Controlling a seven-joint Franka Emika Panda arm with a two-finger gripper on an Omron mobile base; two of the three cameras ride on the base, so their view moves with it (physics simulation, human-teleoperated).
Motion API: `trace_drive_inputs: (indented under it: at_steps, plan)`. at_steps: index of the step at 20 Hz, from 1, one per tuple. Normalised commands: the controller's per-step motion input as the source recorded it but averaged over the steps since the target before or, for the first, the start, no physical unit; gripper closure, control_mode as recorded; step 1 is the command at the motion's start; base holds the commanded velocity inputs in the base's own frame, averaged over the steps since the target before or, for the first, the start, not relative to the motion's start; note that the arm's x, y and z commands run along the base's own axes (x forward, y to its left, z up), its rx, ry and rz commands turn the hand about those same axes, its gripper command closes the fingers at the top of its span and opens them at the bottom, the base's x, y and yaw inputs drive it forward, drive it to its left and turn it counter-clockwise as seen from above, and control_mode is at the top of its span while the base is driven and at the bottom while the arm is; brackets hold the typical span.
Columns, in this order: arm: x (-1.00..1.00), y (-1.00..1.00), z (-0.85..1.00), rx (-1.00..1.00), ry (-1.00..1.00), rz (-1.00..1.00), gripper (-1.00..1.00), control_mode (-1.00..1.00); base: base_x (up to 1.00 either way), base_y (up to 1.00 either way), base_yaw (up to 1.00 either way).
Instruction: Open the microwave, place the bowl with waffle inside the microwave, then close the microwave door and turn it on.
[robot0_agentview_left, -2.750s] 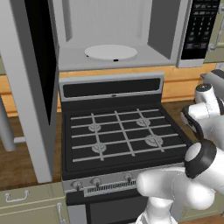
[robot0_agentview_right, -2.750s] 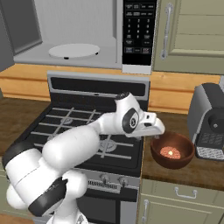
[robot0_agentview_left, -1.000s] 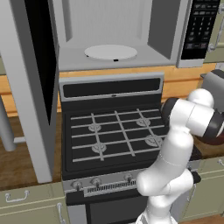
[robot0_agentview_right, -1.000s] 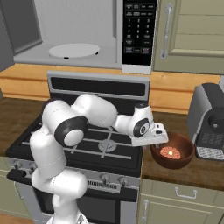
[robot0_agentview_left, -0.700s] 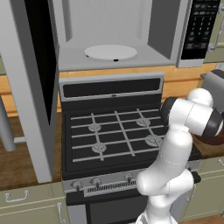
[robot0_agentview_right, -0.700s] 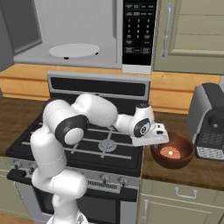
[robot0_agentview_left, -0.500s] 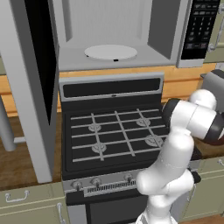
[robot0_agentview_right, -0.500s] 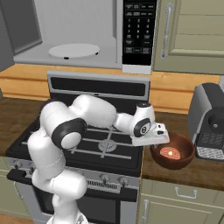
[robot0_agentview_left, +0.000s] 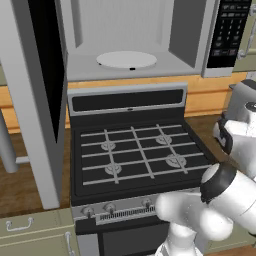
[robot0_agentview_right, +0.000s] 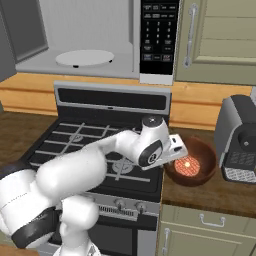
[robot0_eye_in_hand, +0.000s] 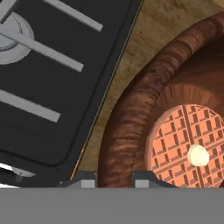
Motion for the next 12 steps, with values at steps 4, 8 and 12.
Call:
trace_drive_inputs:
  at_steps: [4,8,12]
  plan:
    - [-1.0,0.56,0.84,-0.19,-0.06,0.46,1.0,-1.0,0.0,0.0,0.0]
    - [-0.87,0.8,1.0,-0.18,0.05,0.53,1.0,-1.0,0.0,0.0,0.0]
    - [-0.74,0.88,1.0,-0.19,0.19,0.63,1.0,-1.0,0.0,0.0,0.0]
